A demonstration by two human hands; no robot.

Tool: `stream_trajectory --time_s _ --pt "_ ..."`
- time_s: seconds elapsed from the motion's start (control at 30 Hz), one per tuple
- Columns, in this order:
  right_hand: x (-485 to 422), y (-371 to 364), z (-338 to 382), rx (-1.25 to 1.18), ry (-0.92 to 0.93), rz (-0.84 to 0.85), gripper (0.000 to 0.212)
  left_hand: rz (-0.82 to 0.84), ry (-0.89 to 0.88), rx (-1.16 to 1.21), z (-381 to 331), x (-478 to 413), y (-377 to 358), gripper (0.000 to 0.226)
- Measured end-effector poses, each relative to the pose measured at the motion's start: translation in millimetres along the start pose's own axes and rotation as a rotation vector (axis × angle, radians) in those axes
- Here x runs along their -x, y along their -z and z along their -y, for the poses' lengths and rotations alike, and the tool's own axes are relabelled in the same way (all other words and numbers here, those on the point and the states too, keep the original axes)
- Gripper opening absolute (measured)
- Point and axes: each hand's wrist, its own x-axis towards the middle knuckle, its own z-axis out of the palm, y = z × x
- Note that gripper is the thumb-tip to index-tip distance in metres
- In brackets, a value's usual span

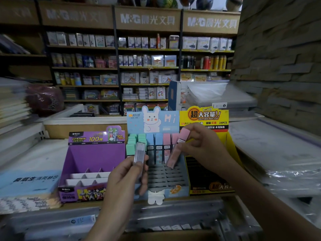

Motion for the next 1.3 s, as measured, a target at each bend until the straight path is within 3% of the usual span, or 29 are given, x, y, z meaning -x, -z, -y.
stream_trajectory --time_s 0.1,0.4,0.53,0.7,1.03,1.3 --pt "-5.6 1.1 -5.9 0.089 0.047 0.007 0.029 -0.016 0.005 0.005 6.0 -2.3 1.5 0.024" --pt "-6.0 0.7 -18.0 0.314 0.127 0.034 0.006 -0.058 -0.007 0.024 9.8 -1.8 1.1 0.028" --pt "-7.9 3.5 -17.8 0.337 0.158 0.052 0.011 -0.066 -0.002 0.024 9.2 -0.6 2.0 0.029" --pt "-11.3 0.7 -16.7 0.502 0.211 0.095 0.035 -0.057 0.003 0.026 5.9 1.4 1.1 0.029" --pt "-13.6 -5.4 -17.8 0.680 0.223 0.069 0.027 -0.069 -0.023 -0.011 -2.4 5.6 -1.0 0.025" --pt "-6.9 -7.4 -11.9 0.839 0.279 0.034 0.033 -0.077 -0.040 0.019 -2.8 6.1 -6.9 0.022"
